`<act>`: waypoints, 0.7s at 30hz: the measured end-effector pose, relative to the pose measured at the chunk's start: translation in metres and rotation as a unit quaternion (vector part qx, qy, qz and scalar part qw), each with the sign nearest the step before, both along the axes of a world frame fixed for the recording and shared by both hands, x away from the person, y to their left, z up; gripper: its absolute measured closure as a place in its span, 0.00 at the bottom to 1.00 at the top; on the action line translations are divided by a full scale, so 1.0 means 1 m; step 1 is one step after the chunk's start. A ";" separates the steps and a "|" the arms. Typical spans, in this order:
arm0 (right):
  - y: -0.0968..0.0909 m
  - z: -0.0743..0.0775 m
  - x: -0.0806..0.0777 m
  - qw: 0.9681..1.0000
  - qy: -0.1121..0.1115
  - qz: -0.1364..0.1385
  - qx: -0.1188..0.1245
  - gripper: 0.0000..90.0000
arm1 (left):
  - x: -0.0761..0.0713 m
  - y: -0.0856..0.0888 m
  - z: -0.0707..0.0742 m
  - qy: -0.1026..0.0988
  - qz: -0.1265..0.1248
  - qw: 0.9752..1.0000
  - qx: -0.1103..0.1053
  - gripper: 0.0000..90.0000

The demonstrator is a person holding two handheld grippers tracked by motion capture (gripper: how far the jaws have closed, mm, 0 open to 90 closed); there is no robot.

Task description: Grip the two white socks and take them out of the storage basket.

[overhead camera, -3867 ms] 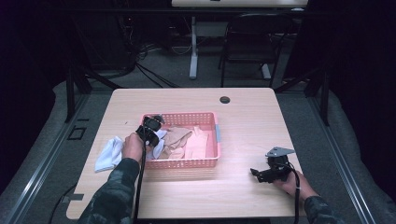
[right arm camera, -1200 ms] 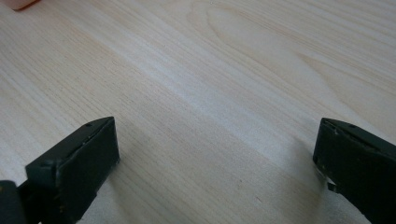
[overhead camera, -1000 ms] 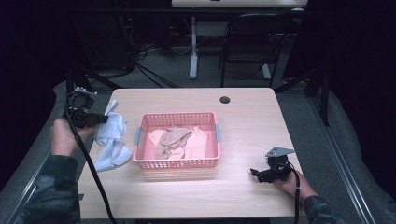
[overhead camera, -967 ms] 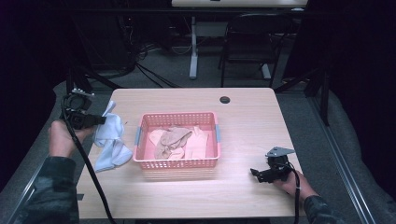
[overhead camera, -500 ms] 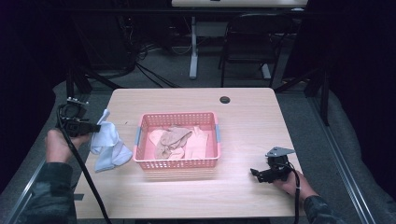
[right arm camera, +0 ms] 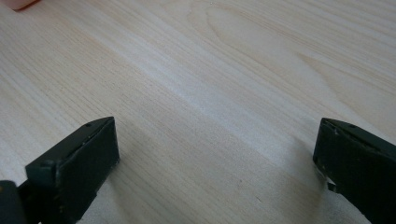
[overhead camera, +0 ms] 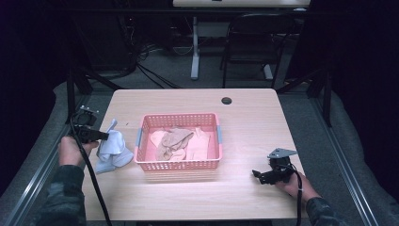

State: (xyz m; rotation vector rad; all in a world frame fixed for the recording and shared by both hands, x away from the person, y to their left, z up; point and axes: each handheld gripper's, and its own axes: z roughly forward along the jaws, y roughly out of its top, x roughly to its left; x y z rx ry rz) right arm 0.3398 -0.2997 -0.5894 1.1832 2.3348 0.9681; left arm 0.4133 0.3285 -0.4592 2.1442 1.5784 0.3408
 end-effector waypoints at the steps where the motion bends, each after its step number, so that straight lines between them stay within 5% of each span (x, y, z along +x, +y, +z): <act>1: 0.000 0.000 0.000 1.000 0.000 0.000 0.000 0.00 | 0.001 -0.001 -0.003 0.003 0.000 1.000 0.001 0.94; 16: 0.000 0.000 0.000 1.000 0.000 0.000 0.000 0.00 | 0.015 -0.003 -0.044 0.030 0.011 0.999 0.000 0.91; 21: 0.000 0.000 0.000 1.000 0.000 0.000 0.000 0.00 | 0.014 -0.001 -0.040 0.017 0.019 1.000 -0.003 0.71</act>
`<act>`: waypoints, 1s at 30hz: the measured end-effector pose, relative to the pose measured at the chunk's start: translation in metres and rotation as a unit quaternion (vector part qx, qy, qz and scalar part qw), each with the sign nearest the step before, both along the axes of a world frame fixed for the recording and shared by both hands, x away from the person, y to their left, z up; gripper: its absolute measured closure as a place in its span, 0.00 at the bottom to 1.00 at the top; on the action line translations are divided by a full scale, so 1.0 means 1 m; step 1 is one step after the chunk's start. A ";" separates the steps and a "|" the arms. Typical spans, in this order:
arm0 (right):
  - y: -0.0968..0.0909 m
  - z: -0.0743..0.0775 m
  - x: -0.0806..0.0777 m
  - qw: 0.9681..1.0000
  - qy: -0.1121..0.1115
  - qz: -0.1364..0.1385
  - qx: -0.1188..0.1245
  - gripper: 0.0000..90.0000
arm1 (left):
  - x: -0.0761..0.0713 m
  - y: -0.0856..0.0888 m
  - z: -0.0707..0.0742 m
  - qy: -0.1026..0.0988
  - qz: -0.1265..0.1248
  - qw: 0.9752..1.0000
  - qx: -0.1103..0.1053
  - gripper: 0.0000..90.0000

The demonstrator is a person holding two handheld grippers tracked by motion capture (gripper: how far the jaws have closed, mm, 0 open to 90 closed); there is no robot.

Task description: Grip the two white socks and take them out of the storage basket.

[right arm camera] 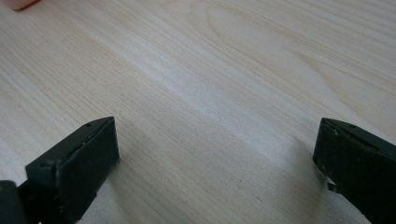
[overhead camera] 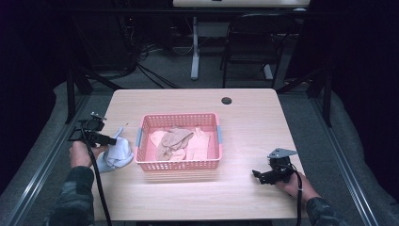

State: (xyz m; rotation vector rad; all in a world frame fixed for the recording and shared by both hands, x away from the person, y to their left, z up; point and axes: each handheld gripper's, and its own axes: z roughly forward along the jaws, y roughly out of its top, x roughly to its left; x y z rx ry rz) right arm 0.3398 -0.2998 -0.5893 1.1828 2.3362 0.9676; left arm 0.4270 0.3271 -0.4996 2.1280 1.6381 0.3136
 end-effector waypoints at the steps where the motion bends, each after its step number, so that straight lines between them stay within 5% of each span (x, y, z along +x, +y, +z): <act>1: 0.000 0.000 0.000 1.000 0.000 0.001 -0.002 0.00 | -0.001 0.001 0.002 -0.005 0.002 1.000 -0.002 0.65; 3: 0.000 0.000 0.000 1.000 0.000 0.000 0.000 0.00 | -0.005 0.004 0.008 -0.018 0.009 1.000 0.005 0.48; 8: 0.000 0.000 0.000 1.000 0.000 0.000 0.000 0.00 | -0.015 0.005 0.017 -0.030 0.009 0.999 0.008 0.33; 20: 0.000 0.000 0.000 1.000 0.000 0.000 0.000 0.00 | -0.058 0.016 0.037 -0.068 0.009 0.998 -0.004 0.18; 30: 0.000 0.000 0.000 1.000 0.000 0.000 0.000 0.00 | -0.087 0.021 0.021 -0.061 0.009 0.998 -0.007 0.13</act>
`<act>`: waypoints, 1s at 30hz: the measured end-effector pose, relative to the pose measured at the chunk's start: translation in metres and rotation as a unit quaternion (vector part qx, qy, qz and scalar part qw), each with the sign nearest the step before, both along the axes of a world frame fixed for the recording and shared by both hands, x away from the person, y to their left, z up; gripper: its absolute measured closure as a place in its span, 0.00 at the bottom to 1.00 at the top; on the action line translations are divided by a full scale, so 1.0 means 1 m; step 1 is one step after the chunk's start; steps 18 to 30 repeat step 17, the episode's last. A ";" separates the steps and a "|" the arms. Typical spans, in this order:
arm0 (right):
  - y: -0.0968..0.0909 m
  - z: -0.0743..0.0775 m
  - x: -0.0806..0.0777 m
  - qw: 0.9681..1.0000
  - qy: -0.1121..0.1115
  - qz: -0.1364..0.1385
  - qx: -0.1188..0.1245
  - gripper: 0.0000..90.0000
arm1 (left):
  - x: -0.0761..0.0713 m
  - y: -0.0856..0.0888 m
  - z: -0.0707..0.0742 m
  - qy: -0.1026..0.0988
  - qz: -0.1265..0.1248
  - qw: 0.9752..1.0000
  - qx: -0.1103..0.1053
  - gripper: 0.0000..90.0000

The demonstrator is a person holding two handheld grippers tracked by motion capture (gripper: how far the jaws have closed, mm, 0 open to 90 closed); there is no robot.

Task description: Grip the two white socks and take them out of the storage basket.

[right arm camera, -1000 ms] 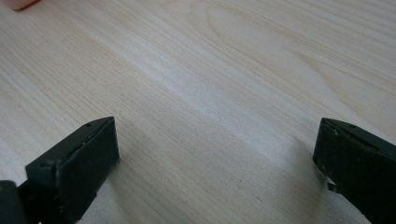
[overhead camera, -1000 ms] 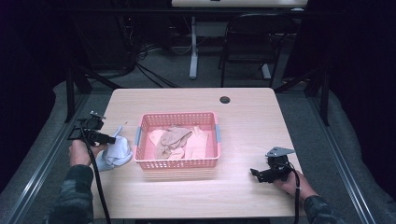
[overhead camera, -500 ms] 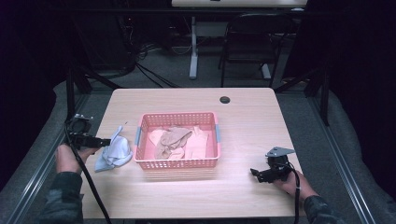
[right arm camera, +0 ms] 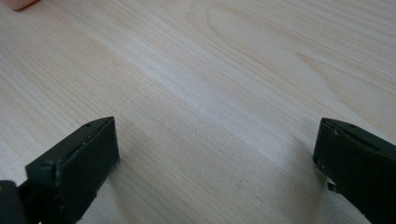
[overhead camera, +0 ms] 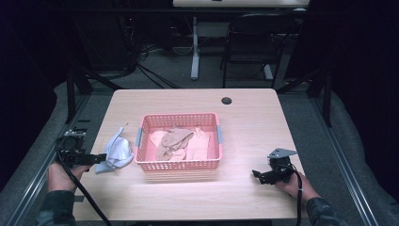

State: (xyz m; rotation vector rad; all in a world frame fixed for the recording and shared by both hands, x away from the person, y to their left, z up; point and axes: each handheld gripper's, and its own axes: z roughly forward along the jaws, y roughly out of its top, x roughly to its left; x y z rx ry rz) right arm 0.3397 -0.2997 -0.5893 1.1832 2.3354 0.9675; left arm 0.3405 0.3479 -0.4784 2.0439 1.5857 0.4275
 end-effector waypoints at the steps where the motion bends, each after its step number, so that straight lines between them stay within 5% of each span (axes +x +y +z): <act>1: 0.000 0.000 0.000 1.000 0.000 0.000 0.000 0.00 | -0.003 0.000 -0.003 0.001 0.001 1.000 0.000 0.12; 10: 0.000 0.000 0.000 1.000 0.000 0.000 0.000 0.00 | -0.027 -0.002 -0.035 -0.003 0.021 1.000 0.001 0.08; 12: 0.000 0.000 0.000 1.000 0.000 0.000 0.000 0.00 | -0.029 -0.002 -0.041 0.009 0.022 1.000 0.006 0.04; 17: 0.000 0.000 0.000 1.000 0.000 0.000 -0.001 0.00 | -0.027 0.001 -0.037 -0.006 0.028 1.000 0.010 0.01; 30: 0.000 0.000 0.000 1.000 0.000 0.000 -0.001 0.00 | -0.027 0.001 -0.037 -0.006 0.028 1.000 0.010 0.01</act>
